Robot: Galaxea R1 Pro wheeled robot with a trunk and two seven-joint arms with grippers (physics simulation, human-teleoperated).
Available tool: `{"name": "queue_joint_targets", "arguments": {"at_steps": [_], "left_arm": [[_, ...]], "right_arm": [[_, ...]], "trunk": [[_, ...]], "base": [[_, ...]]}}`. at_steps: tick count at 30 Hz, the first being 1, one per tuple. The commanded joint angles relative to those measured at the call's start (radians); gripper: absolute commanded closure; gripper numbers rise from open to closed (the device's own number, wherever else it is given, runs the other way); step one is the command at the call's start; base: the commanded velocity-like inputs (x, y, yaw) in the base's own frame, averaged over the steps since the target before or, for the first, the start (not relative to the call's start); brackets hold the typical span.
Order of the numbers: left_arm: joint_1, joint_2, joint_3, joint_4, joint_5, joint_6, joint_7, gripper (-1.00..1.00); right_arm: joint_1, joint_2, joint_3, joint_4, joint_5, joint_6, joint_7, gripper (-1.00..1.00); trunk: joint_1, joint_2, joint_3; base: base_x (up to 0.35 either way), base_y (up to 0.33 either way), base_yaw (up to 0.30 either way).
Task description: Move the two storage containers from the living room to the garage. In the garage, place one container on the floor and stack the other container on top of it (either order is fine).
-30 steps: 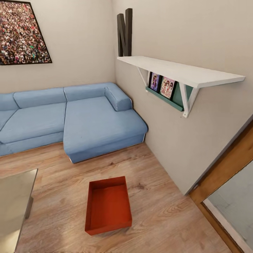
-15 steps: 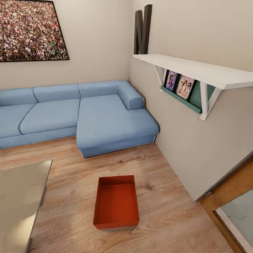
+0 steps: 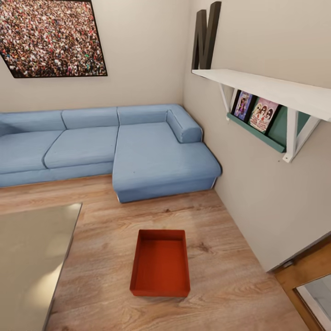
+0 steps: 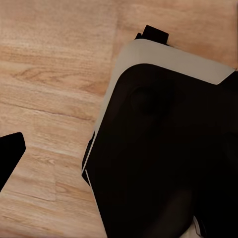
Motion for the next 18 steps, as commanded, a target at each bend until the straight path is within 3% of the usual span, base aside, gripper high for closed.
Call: {"name": "queue_joint_targets", "arguments": {"at_steps": [1,18], "left_arm": [[-0.001,0.000,0.004,0.001,0.002,0.001,0.002,-1.00],[-0.001,0.000,0.005,-0.004,0.002,0.002,0.002,-1.00]], "right_arm": [[-0.002,0.001,0.008,0.004,0.000,-0.008,0.000,-1.00],[-0.001,0.003,0.008,0.004,0.000,-0.008,0.000,-1.00]], "trunk": [[0.000,-0.001,-0.001],[0.000,-0.001,-0.001]], "base": [[0.279,0.000,0.011],[0.335,0.000,0.001]]}}
